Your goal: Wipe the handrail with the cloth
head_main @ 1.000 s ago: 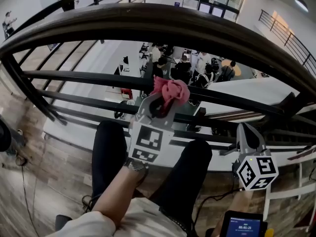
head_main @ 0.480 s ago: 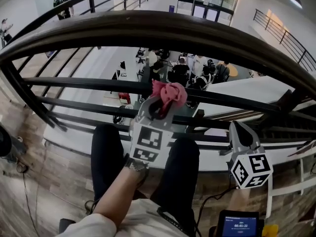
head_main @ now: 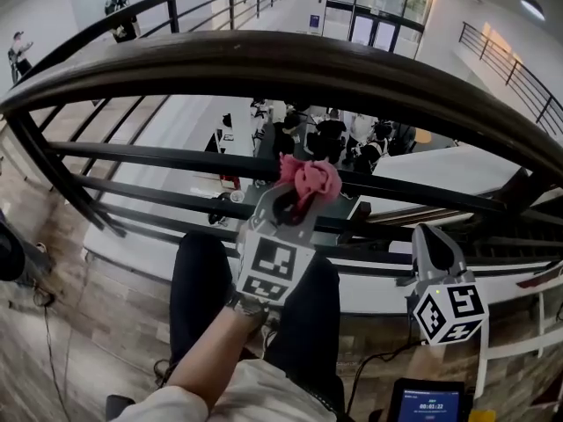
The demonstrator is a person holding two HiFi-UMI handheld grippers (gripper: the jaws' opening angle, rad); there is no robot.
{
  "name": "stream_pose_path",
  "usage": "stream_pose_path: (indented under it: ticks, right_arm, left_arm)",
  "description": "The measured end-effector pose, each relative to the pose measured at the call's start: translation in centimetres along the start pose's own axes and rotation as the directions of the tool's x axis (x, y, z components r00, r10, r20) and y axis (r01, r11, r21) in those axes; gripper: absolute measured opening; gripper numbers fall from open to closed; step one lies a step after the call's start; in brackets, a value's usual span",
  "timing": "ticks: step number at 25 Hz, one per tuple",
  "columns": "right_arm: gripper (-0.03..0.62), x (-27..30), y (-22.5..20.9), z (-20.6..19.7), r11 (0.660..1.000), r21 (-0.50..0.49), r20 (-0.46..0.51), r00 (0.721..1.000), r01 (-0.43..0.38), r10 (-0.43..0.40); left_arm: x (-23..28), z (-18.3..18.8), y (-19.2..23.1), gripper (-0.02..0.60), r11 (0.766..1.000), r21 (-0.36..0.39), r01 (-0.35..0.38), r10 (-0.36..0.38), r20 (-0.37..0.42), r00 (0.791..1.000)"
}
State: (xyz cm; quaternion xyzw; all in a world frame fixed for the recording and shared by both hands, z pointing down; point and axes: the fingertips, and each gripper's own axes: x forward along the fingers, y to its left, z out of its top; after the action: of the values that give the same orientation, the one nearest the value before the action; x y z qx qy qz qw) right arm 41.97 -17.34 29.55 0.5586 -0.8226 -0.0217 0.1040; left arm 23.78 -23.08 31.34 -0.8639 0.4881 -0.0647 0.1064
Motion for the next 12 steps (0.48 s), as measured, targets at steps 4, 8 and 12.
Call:
stream_pose_path:
  ticks: [4, 8, 12]
  right_arm:
    - [0.003, 0.9, 0.5, -0.4, 1.0, 0.007, -0.011, 1.0, -0.017, 0.017]
    - [0.003, 1.5, 1.1, 0.3, 1.0, 0.015, 0.008, 1.0, -0.025, 0.025]
    - [0.003, 2.4, 2.0, 0.8, 0.999, 0.024, 0.026, 0.999, -0.033, 0.032]
  left_arm:
    - [0.1, 0.3, 0.0, 0.07, 1.0, 0.012, -0.015, 0.015, 0.014, 1.0]
    - [0.0, 0.3, 0.2, 0.07, 0.999, 0.03, -0.031, 0.03, 0.023, 0.999]
    - [-0.2, -0.1, 0.5, 0.07, 0.999, 0.037, -0.036, 0.035, 0.031, 0.999]
